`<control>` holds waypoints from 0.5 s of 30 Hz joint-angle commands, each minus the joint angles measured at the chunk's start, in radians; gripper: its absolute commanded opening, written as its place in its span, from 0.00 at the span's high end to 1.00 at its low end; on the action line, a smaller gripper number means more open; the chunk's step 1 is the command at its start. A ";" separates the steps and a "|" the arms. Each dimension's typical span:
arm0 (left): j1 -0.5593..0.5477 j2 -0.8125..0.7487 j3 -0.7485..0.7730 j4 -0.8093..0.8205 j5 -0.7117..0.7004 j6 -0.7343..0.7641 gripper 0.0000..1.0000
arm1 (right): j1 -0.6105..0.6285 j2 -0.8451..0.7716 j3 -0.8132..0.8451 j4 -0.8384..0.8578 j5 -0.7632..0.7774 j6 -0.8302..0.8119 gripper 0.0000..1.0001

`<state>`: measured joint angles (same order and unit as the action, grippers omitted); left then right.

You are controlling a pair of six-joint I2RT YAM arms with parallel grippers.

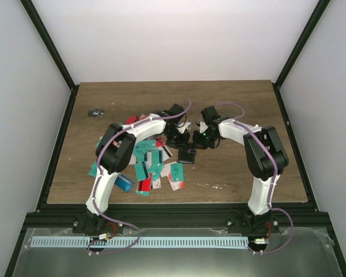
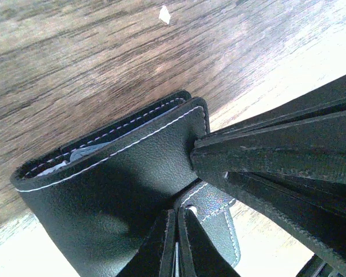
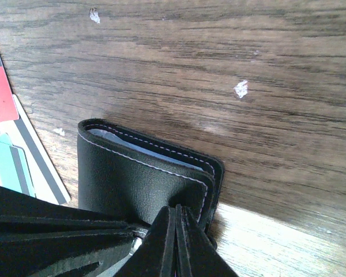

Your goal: Put the credit cards into the card holder

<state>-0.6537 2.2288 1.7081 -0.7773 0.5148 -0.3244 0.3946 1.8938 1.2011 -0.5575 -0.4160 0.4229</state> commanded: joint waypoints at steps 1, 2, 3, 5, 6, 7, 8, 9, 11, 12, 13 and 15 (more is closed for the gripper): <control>-0.009 0.028 0.015 -0.045 -0.034 0.032 0.96 | -0.004 0.035 -0.019 -0.028 0.025 -0.011 0.98; -0.014 0.029 0.015 -0.047 -0.038 0.031 0.96 | -0.005 0.034 -0.020 -0.027 0.024 -0.012 0.97; -0.018 0.029 0.015 -0.048 -0.046 0.033 0.96 | -0.004 0.035 -0.021 -0.028 0.023 -0.010 0.98; -0.025 0.033 0.020 -0.057 -0.066 0.036 0.96 | -0.005 0.034 -0.021 -0.027 0.025 -0.010 0.98; -0.027 0.034 0.020 -0.061 -0.073 0.036 0.96 | -0.005 0.033 -0.021 -0.027 0.025 -0.008 0.98; -0.029 0.035 0.021 -0.061 -0.075 0.036 0.96 | -0.005 0.032 -0.023 -0.027 0.025 -0.009 0.98; -0.030 0.037 0.022 -0.063 -0.079 0.037 0.96 | -0.005 0.032 -0.023 -0.027 0.025 -0.009 0.98; -0.033 0.038 0.026 -0.068 -0.087 0.040 0.96 | -0.004 0.032 -0.023 -0.027 0.025 -0.008 0.98; -0.038 0.040 0.035 -0.084 -0.107 0.047 0.96 | -0.004 0.033 -0.023 -0.027 0.025 -0.007 0.98; -0.040 0.041 0.036 -0.089 -0.112 0.049 0.96 | -0.005 0.034 -0.023 -0.027 0.025 -0.007 0.98; -0.041 0.040 0.035 -0.093 -0.117 0.051 0.96 | -0.005 0.034 -0.023 -0.027 0.024 -0.007 0.98; -0.045 0.041 0.034 -0.102 -0.132 0.055 0.96 | -0.004 0.034 -0.024 -0.027 0.025 -0.004 0.98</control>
<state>-0.6827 2.2303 1.7340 -0.8093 0.4381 -0.2958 0.3946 1.8942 1.2003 -0.5571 -0.4164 0.4232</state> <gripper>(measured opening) 0.041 0.029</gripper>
